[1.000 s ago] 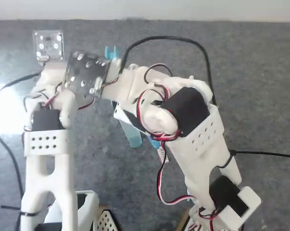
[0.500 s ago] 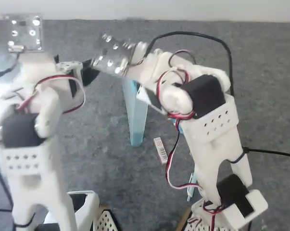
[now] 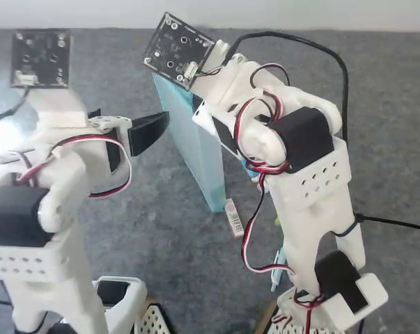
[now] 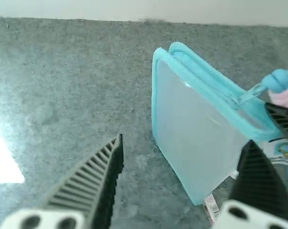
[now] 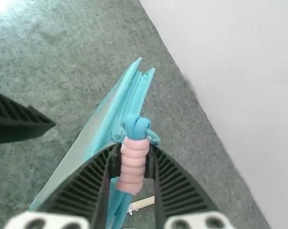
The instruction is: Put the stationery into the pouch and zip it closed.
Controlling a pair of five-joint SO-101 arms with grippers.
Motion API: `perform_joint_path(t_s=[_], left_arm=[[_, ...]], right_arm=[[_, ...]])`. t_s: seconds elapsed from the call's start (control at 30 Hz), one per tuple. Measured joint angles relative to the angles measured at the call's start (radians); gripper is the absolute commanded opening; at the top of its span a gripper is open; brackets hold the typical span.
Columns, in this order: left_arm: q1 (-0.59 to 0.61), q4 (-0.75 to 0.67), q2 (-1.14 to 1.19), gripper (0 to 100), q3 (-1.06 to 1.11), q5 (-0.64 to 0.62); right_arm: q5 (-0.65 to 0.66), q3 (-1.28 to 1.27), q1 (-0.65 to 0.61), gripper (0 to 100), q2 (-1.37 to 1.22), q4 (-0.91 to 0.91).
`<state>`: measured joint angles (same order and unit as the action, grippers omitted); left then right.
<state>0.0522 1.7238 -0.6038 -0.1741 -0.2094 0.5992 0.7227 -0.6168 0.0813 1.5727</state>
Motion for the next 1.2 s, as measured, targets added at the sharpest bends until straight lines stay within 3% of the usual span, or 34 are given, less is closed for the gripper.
perform_joint_path(t_s=[0.17,0.57,0.83,1.2], left_arm=[[-0.003,0.0,0.0,36,0.0,-0.084],[-0.126,-0.025,0.003,36,0.144,-0.081],[-0.129,-0.043,0.0,36,0.147,-0.084],[-0.043,-0.064,-0.104,36,0.147,-0.147]], right_arm=[[0.006,0.0,-0.032,0.7,0.0,0.0],[-0.031,0.0,-0.057,0.7,0.015,0.002],[-0.192,0.0,-0.052,0.7,0.06,0.002],[-0.577,0.0,-0.054,0.7,0.097,0.041]])
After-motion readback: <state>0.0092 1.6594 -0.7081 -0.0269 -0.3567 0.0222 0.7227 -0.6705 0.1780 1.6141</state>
